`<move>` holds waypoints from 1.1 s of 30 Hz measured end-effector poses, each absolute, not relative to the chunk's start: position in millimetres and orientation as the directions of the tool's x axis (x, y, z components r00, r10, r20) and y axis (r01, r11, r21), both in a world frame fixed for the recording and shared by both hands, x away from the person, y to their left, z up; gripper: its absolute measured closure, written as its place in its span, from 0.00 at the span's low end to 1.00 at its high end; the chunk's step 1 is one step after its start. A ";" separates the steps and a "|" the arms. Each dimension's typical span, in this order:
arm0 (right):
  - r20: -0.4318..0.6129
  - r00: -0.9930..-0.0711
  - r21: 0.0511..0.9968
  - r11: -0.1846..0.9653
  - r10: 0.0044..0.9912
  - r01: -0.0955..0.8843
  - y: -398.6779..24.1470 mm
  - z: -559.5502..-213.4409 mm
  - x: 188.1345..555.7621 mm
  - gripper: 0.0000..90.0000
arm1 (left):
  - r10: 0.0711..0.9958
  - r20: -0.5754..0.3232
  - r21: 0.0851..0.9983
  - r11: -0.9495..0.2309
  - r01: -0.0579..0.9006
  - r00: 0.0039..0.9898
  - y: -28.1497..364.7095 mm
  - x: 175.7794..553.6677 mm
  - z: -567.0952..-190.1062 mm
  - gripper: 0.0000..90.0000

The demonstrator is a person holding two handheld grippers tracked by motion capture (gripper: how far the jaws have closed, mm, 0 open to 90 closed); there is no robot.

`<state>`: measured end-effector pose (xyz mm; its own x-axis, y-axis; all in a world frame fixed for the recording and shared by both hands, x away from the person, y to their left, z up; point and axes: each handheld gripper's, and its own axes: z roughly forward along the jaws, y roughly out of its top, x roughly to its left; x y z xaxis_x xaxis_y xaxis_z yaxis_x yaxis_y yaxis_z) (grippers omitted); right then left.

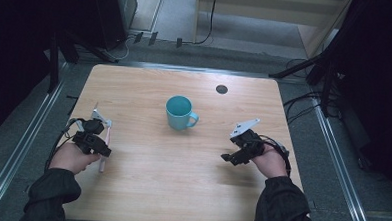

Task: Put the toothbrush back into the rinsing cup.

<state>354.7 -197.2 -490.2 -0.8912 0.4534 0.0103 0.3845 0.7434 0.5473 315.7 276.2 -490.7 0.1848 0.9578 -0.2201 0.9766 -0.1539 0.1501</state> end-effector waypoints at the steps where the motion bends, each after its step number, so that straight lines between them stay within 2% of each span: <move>1: 0.011 -0.890 0.546 0.743 0.456 0.387 -197.3 -490.2 354.7 0.27 | 0.959 -0.220 0.153 -0.146 0.978 0.177 277.9 316.6 -489.4 0.89; 9: 0.007 -0.890 0.540 0.747 0.456 0.387 -197.7 -490.4 353.1 0.27 | 0.974 -0.200 0.158 -0.070 0.985 0.102 285.7 322.2 -489.0 0.79; 18: 0.005 -0.886 0.537 0.747 0.463 0.393 -201.5 -491.2 349.8 0.27 | 0.983 -0.171 0.141 -0.040 0.989 0.064 288.1 336.1 -497.2 0.77; 33: 0.007 -0.876 0.537 0.737 0.482 0.410 -210.3 -491.5 344.3 0.27 | 0.983 -0.177 0.113 -0.036 0.993 0.055 287.7 343.6 -507.3 0.79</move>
